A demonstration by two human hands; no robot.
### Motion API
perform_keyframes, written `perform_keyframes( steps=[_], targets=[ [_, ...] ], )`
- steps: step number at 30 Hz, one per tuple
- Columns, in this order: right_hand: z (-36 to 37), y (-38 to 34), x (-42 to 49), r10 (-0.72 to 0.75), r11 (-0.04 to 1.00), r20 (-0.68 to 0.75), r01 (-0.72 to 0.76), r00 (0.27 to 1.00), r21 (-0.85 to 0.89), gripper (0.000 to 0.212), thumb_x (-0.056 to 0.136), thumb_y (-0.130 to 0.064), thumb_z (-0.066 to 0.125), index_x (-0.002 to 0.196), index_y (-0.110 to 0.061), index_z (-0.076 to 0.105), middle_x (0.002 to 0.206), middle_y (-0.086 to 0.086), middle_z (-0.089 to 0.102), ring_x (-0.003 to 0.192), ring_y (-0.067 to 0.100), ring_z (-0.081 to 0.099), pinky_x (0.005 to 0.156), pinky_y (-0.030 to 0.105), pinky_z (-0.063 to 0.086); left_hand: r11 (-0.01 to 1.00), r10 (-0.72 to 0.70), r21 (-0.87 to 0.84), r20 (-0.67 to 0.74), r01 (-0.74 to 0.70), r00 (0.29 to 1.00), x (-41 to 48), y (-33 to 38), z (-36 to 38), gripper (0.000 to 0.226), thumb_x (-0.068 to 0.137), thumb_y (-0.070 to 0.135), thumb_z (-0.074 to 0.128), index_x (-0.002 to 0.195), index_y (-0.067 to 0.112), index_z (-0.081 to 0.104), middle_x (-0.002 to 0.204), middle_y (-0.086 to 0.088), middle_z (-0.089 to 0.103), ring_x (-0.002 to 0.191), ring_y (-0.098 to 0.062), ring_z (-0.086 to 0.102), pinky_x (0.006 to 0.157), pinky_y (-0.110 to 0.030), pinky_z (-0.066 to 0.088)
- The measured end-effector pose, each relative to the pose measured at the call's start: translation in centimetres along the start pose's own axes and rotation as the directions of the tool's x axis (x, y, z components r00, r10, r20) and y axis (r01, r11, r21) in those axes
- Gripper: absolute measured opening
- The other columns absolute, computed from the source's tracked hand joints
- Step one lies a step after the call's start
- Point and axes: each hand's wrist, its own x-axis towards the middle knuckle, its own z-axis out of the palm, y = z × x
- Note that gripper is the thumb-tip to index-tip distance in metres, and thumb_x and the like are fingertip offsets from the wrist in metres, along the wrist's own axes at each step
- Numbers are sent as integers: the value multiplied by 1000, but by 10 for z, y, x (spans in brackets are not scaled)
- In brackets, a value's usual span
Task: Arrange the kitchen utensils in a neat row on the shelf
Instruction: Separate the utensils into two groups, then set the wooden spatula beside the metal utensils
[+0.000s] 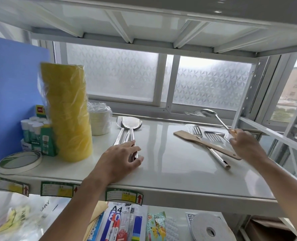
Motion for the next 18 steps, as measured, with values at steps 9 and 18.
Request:
perform_keyframes(
  steps=[9,18],
  targets=[
    [-24,77,-12,98,984,77,-85,992,-156,5,90,-12,58,85,-10,59,86,22,67,77,35,59,69,41,44,1000,6,-13,1,-6,1000,0,-1,1,49,94,62,45,136,41,56,159,17,37,139,-13,45,112,-37,35],
    [-1,69,-4,159,986,190,-148,969,-74,37,94,-21,63,129,-9,67,106,21,69,94,36,62,80,37,46,999,-9,44,-26,10,1000,19,-24,-21,52,92,66,44,136,42,57,158,20,37,137,-12,47,110,-39,39]
  ],
)
